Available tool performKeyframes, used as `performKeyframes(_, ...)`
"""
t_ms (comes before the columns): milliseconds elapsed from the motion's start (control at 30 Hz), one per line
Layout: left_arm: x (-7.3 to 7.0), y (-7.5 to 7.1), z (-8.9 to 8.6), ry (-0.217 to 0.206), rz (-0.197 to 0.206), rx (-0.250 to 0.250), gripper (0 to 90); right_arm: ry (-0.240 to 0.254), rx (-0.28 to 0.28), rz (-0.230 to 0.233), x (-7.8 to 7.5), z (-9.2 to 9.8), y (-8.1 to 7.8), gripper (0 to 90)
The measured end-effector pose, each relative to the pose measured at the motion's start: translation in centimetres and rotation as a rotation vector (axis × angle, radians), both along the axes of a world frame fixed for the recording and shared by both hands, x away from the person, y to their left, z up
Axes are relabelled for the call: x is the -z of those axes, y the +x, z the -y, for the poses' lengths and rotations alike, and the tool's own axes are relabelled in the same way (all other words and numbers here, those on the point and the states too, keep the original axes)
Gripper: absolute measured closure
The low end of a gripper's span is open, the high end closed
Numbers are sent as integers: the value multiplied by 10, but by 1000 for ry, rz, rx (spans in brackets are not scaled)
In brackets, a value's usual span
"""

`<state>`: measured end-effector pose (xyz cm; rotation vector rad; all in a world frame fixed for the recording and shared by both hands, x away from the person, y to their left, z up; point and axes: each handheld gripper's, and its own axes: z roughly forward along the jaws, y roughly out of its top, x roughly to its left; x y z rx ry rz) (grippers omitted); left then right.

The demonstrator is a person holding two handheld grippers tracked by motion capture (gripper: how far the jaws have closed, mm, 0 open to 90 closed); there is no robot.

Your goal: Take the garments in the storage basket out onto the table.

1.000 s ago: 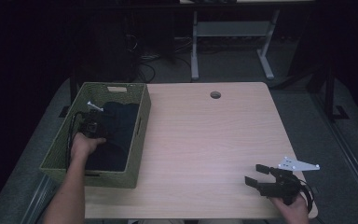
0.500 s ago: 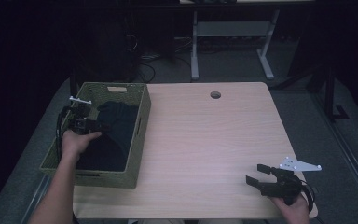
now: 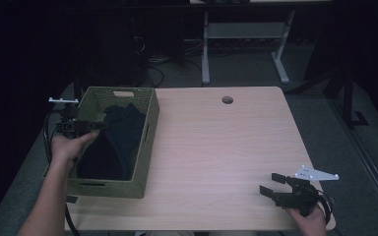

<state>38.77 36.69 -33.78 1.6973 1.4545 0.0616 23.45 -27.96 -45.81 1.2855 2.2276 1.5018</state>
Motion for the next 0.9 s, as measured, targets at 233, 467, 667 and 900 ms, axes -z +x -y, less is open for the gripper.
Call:
performKeyframes(233, -9, -4, -10, -72, 47, -39, 740, -2, -2, 2, 0, 0, 0, 213)
performKeyframes(467, -17, -7, -15, -128, 79, -50, 740, -4, 0, 0, 1, 0, 0, 213)
performKeyframes(667, -26, -8, -18, -169, 114, -58, 740, -5, 0, 0, 1, 0, 0, 213)
performKeyframes(900, -37, -11, -20, -209, 152, -63, 740, -4, 0, 2, 1, 1, 0, 213)
